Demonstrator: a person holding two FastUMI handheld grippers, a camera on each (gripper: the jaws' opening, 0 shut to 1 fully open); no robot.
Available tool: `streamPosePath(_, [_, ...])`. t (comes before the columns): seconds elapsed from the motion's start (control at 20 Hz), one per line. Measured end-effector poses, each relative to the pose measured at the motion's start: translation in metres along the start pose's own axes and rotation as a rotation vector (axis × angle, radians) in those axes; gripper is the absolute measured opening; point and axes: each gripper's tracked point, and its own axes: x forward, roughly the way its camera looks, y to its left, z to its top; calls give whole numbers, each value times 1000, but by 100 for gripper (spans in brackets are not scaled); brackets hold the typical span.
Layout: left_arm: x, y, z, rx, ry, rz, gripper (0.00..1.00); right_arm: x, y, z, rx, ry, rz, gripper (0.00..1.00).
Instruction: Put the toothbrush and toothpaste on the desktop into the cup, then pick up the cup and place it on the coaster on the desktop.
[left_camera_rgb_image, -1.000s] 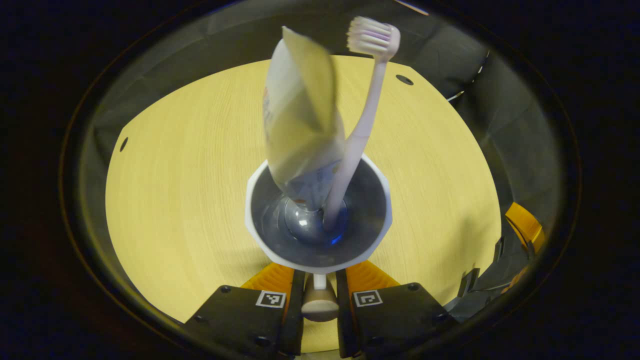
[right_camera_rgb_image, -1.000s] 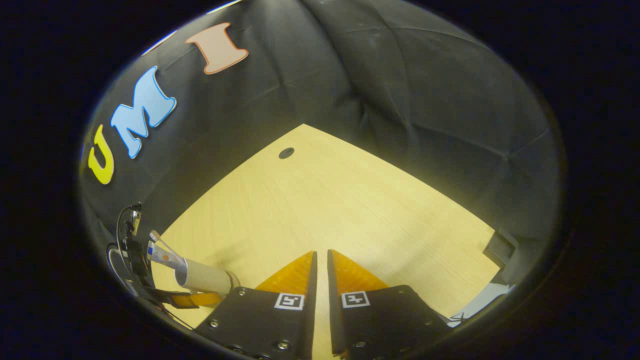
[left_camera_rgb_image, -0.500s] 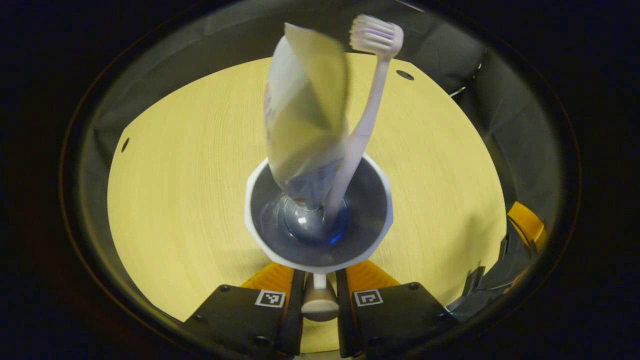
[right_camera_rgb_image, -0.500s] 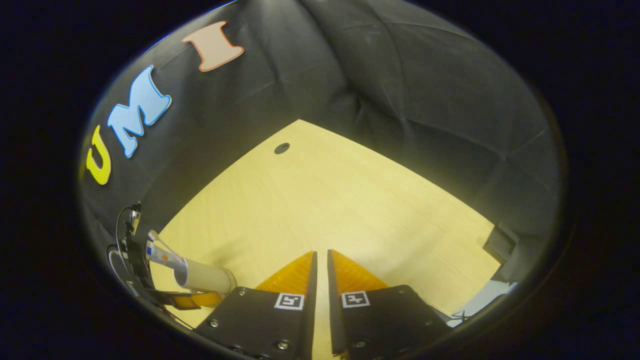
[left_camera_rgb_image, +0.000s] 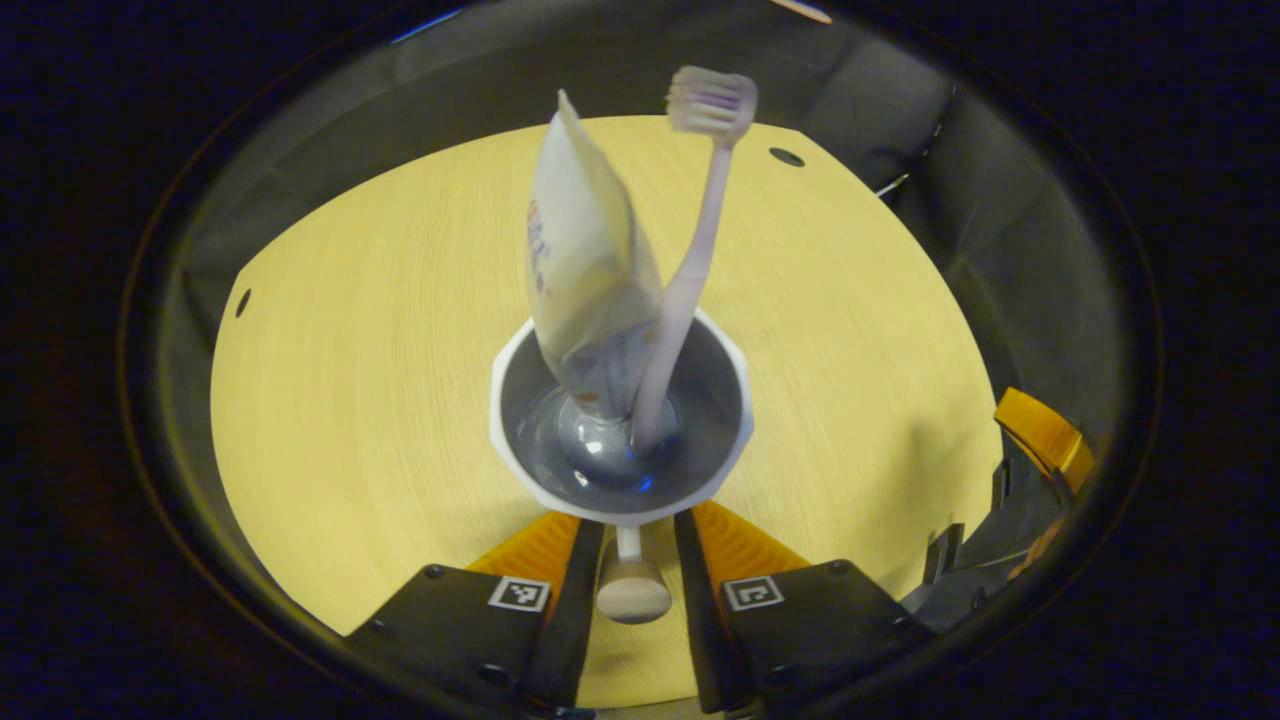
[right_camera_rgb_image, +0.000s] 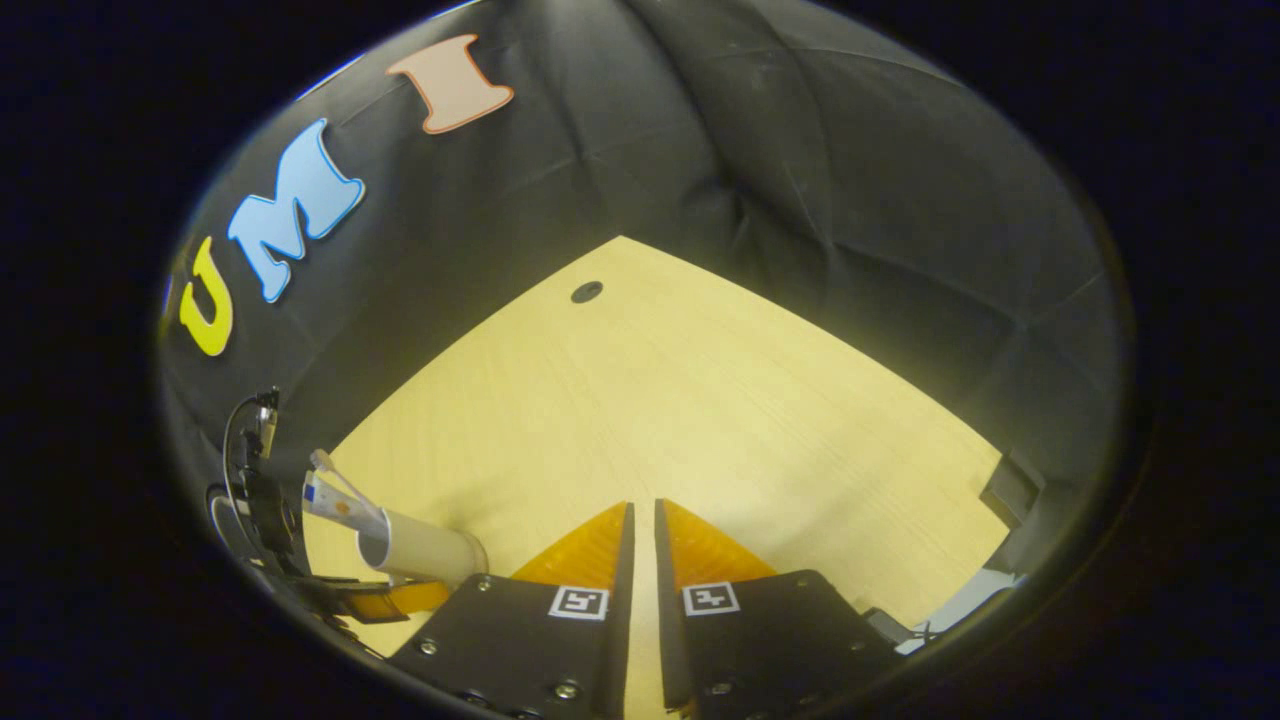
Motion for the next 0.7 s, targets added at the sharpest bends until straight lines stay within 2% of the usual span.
streamPosePath(0.05, [-6, 0, 4, 13, -22, 9, 65, 0, 5, -1, -8, 1, 11, 13])
streamPosePath(0.15, [-15, 0, 11, 32, -72, 28, 74, -2, 17, -2, -28, 2, 39, 13])
streamPosePath(0.2, [-22, 0, 12, 39, -92, 37, 67, -3, 24, -2, -43, 4, 55, 13])
streamPosePath(0.25, [-30, 4, 13, 46, -114, 44, 74, -4, 32, -2, -60, 3, 70, 13])
streamPosePath(0.35, [-51, 10, 17, 44, -176, 62, 73, -9, 47, -5, -95, 6, 103, 13])
streamPosePath(0.4, [-64, 12, 22, 36, -220, 55, 68, -13, 54, -6, -117, -2, 116, 13])
streamPosePath(0.45, [-79, 13, 26, 27, -258, 54, 79, -16, 62, -5, -143, -11, 128, 13])
streamPosePath(0.6, [-115, 15, 39, 3, -403, 65, 80, -30, 91, -1, -206, -40, 185, 13])
streamPosePath(0.7, [-154, 24, 52, -24, -535, 86, 80, -45, 114, 8, -257, -84, 225, 13])
